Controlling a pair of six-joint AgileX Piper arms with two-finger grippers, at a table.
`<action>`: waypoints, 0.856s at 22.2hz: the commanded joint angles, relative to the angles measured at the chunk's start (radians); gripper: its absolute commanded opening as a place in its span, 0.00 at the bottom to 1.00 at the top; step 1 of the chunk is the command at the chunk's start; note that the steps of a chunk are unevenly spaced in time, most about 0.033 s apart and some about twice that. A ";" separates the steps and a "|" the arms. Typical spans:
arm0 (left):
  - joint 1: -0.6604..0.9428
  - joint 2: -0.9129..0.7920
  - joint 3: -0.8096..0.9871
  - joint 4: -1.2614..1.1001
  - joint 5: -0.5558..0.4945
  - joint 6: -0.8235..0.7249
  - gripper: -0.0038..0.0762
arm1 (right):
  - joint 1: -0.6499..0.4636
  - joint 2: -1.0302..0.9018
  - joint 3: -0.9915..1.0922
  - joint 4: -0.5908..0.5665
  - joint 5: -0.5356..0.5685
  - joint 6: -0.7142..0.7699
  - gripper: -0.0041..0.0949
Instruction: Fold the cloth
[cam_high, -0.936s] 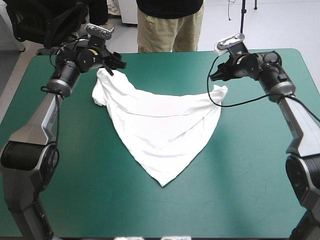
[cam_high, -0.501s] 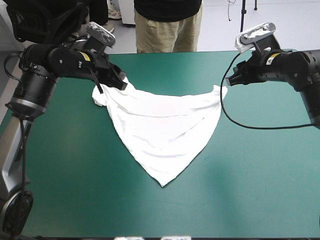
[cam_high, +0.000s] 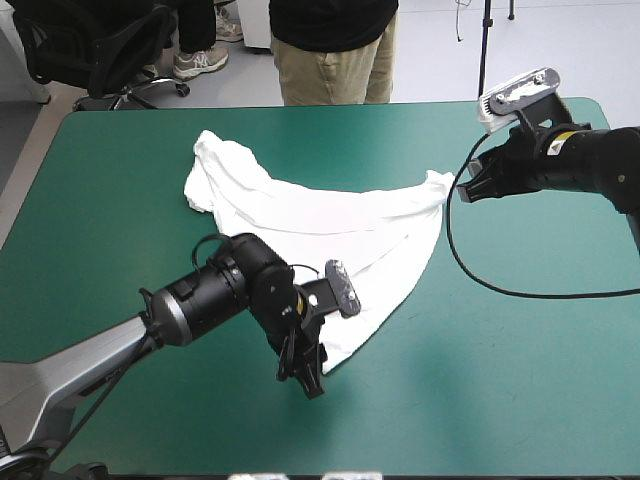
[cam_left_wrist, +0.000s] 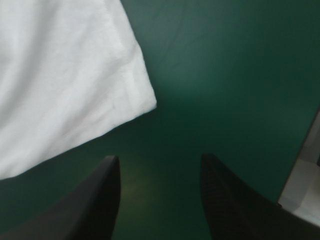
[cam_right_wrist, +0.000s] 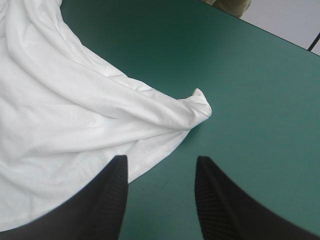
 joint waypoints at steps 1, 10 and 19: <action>-0.022 -0.038 0.117 -0.004 -0.260 -0.029 0.50 | -0.008 -0.032 -0.021 0.017 -0.049 -0.009 0.45; -0.022 0.148 0.184 -0.008 -0.446 -0.027 0.50 | -0.008 -0.032 -0.021 0.023 -0.049 -0.006 0.45; -0.022 0.191 0.184 -0.016 -0.399 -0.087 0.03 | -0.020 0.008 -0.017 -0.045 -0.106 0.044 0.45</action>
